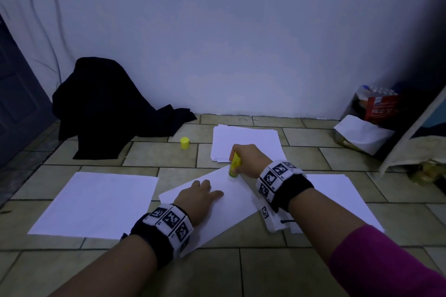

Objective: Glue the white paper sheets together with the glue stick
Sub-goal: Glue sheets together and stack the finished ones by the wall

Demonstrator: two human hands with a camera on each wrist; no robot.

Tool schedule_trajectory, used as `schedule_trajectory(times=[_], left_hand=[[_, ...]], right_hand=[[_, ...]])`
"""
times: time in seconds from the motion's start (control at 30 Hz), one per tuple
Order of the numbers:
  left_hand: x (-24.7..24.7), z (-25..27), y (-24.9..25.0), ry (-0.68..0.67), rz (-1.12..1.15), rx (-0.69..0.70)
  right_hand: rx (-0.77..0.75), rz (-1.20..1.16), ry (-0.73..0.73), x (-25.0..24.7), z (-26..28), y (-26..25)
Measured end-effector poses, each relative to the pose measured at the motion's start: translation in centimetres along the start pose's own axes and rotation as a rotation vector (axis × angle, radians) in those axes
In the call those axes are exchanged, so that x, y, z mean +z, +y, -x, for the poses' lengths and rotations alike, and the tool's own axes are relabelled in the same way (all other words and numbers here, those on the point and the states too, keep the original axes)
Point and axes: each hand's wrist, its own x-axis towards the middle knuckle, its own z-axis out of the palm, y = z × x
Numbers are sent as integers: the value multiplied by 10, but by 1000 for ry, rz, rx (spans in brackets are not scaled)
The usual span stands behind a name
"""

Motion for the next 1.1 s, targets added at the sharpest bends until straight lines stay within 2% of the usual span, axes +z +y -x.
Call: schedule_trajectory(times=[0.27,0.47,0.53,0.6,0.67,0.77,0.9,1.1], left_hand=[[-2,0,1,-3,20,11],[-7,1,-3,-27,31,34],[-7,3,-6,-53,36,21],[-8,6,-7,-52,23,9],[-8,8,-6,-6,11,23],[-4,8,-5,37,63,73],[-3,10,-7,40,52,57],[0,7,-3,69,47,-31]], right_hand=[[-22,52,-85,-7,45,29],[-50,77,-140,-17,56,40],[-35,-39,-76,-22,56,45],[-10,-235,62,-26,55,49],[-1,-367,174,-27,51,50],[12,-462,247,-21,42,45],[28,-506,262,-9,27,32],[0,-404,211,10,4,6]])
